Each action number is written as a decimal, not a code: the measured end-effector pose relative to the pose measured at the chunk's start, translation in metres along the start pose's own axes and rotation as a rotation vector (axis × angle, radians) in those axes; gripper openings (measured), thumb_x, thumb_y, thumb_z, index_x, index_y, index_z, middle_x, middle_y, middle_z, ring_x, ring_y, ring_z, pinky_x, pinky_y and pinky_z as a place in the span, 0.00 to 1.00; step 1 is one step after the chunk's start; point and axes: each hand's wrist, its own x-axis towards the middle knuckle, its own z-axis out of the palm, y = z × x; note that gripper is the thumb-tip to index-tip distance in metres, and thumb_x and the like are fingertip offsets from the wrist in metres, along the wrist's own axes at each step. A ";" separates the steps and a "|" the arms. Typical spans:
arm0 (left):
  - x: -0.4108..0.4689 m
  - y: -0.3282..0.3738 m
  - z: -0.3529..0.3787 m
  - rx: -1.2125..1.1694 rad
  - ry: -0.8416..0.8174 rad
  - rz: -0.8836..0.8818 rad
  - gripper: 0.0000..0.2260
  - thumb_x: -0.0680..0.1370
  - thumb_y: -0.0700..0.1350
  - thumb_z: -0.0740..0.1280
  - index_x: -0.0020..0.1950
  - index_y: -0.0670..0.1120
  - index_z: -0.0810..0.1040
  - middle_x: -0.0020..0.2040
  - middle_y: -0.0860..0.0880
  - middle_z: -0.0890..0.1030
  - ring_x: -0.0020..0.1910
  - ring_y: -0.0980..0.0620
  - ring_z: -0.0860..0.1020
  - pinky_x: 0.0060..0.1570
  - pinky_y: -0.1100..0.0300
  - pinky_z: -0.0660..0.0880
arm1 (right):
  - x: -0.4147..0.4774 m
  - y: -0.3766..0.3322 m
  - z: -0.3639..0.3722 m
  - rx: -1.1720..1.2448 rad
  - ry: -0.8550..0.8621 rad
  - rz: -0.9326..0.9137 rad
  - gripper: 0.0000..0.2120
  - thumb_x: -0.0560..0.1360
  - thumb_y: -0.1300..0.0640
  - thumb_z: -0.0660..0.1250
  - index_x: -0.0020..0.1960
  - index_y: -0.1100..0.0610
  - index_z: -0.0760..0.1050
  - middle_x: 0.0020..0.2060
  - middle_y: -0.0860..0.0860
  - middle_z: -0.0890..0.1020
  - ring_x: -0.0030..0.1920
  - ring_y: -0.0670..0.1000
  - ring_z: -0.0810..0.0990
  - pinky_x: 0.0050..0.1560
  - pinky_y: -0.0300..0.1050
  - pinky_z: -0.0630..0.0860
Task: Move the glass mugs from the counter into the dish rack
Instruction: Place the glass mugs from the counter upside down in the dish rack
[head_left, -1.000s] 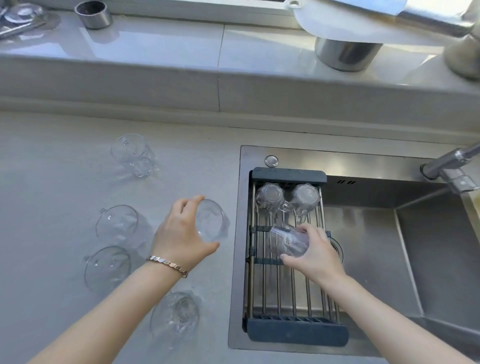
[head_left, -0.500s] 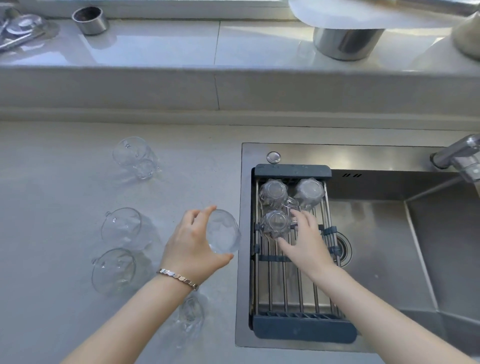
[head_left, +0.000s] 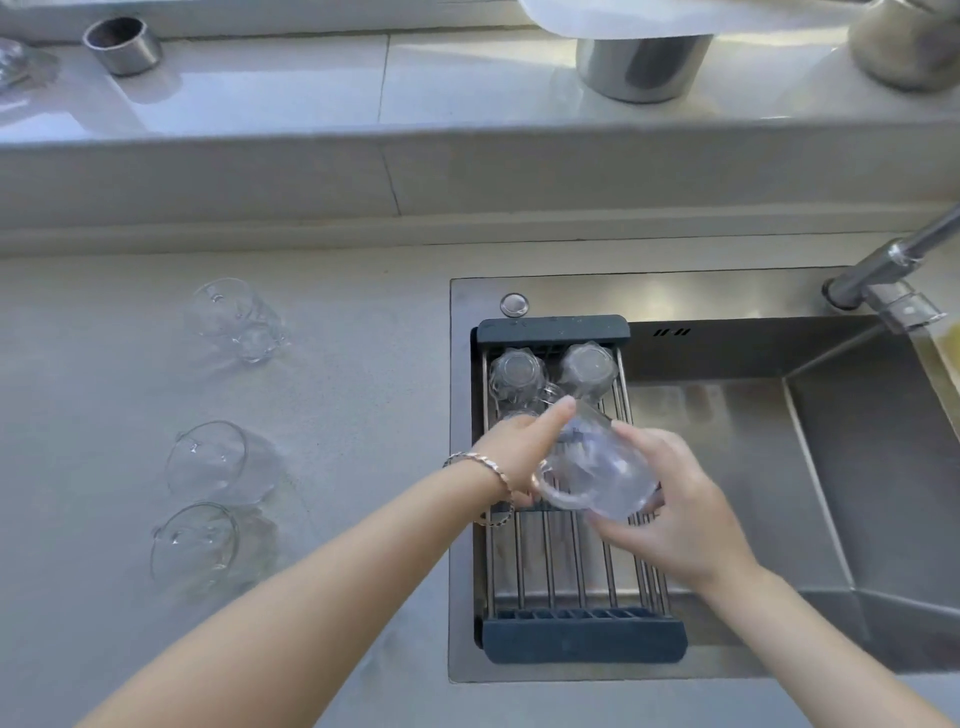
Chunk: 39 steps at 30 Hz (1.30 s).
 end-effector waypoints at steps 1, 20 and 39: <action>0.007 -0.005 0.001 0.167 0.098 0.079 0.27 0.76 0.63 0.56 0.69 0.47 0.68 0.62 0.45 0.76 0.61 0.44 0.77 0.61 0.50 0.74 | 0.005 0.004 -0.003 -0.077 -0.037 0.087 0.34 0.61 0.49 0.75 0.65 0.44 0.68 0.57 0.42 0.73 0.52 0.46 0.77 0.43 0.42 0.75; 0.063 -0.052 -0.002 1.104 0.291 0.404 0.28 0.78 0.45 0.64 0.75 0.50 0.56 0.77 0.47 0.58 0.73 0.44 0.63 0.68 0.48 0.63 | 0.063 0.034 0.038 -0.485 -0.176 0.348 0.34 0.70 0.50 0.71 0.71 0.51 0.60 0.65 0.54 0.69 0.60 0.57 0.74 0.48 0.49 0.75; -0.076 -0.154 -0.180 0.746 0.692 -0.265 0.38 0.71 0.57 0.68 0.75 0.48 0.54 0.75 0.42 0.56 0.71 0.39 0.63 0.68 0.48 0.64 | -0.025 -0.120 0.153 -0.005 -0.819 -0.164 0.48 0.60 0.54 0.79 0.72 0.54 0.57 0.69 0.51 0.67 0.70 0.49 0.64 0.68 0.38 0.59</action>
